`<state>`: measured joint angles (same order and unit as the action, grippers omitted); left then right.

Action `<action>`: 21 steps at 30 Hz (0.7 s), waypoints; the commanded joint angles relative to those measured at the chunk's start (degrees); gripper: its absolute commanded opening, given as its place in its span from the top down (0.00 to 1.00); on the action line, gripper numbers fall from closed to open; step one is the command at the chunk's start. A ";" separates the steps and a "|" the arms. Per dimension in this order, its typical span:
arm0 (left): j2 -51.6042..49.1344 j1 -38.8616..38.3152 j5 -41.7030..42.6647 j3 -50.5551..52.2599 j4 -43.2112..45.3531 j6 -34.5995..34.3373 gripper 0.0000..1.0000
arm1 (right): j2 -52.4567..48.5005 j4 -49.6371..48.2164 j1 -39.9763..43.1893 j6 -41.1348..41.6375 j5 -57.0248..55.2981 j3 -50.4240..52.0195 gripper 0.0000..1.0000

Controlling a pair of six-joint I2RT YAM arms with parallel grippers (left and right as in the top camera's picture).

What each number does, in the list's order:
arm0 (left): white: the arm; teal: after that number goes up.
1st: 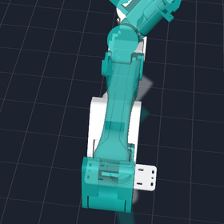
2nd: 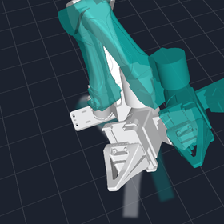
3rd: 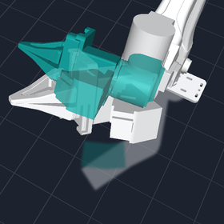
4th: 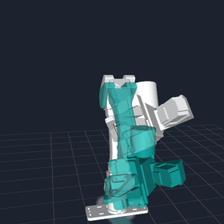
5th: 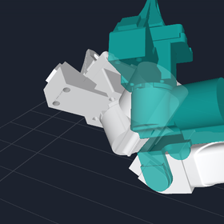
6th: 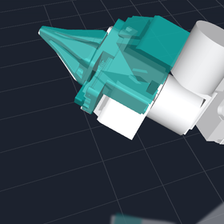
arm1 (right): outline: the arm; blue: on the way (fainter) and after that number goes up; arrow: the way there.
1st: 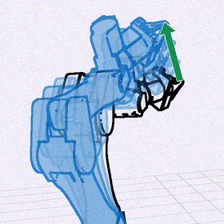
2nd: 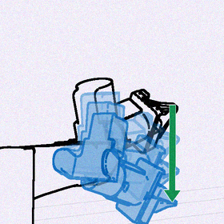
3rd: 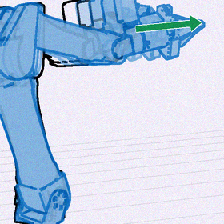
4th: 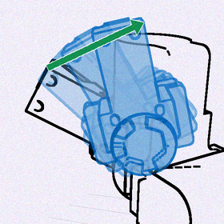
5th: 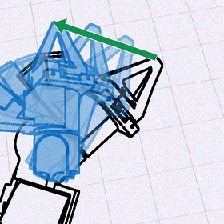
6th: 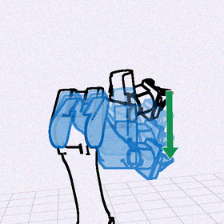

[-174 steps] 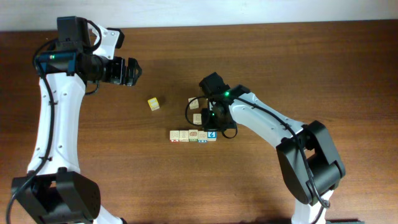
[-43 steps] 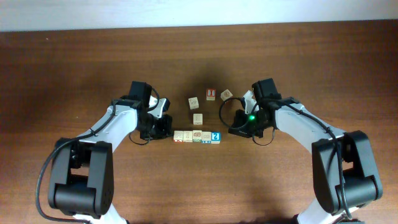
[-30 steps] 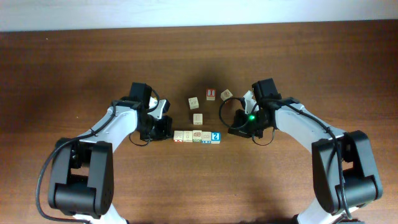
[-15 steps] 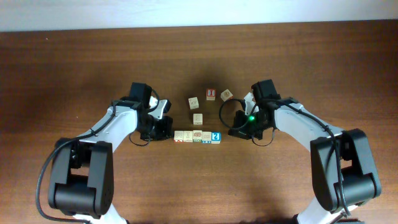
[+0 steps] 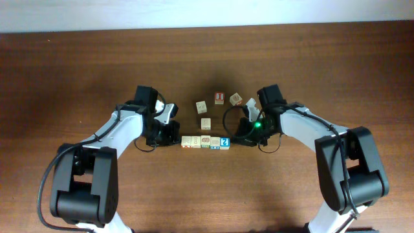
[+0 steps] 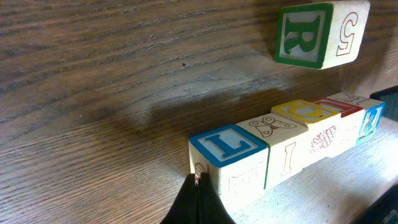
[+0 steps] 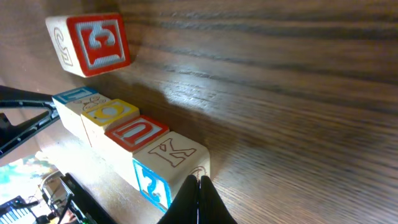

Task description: Rotate 5 blocks

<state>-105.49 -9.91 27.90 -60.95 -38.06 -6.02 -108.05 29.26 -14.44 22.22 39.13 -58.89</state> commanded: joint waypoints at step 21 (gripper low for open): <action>-0.70 -0.22 1.29 0.55 0.02 1.14 1.00 | -1.07 2.43 -1.68 1.20 -0.57 0.07 0.96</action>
<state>-105.49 -9.91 27.90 -60.95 -38.06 -6.02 -108.07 31.62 -15.49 23.29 38.89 -58.89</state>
